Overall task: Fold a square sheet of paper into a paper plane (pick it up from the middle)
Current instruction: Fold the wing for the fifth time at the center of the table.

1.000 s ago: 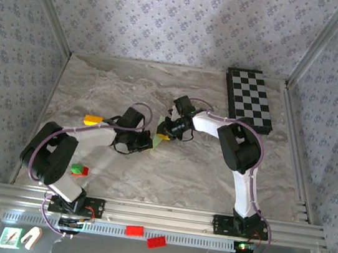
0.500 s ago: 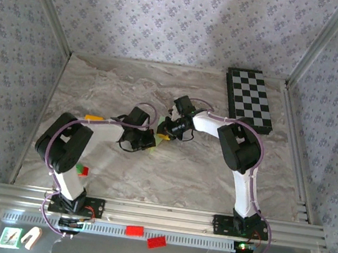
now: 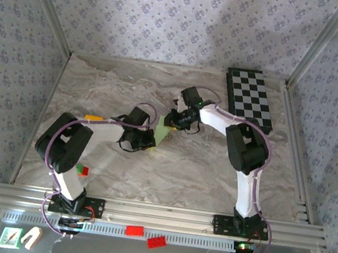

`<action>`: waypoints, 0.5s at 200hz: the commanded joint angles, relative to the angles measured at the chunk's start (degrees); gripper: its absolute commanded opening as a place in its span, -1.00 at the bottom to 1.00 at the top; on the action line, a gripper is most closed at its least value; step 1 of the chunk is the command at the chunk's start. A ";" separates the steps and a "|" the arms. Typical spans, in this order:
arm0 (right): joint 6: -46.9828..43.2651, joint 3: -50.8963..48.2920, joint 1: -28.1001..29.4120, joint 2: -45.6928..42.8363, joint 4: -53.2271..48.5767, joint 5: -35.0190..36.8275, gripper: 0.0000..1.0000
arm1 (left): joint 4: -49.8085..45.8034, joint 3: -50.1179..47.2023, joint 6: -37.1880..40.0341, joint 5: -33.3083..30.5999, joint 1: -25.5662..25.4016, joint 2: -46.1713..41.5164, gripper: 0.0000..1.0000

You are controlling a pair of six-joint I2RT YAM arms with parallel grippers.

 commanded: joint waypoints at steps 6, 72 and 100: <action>-4.91 2.54 1.28 -0.69 -3.73 1.44 -0.55 | -7.22 0.13 1.06 -1.60 -0.11 1.58 -1.00; -5.33 6.77 3.28 3.58 -5.51 5.08 -0.55 | -7.57 0.25 1.60 -0.76 -0.11 2.46 -1.00; -5.09 8.71 2.44 5.58 -6.56 7.07 -0.55 | -7.72 0.15 1.54 -0.50 -0.08 2.64 -1.00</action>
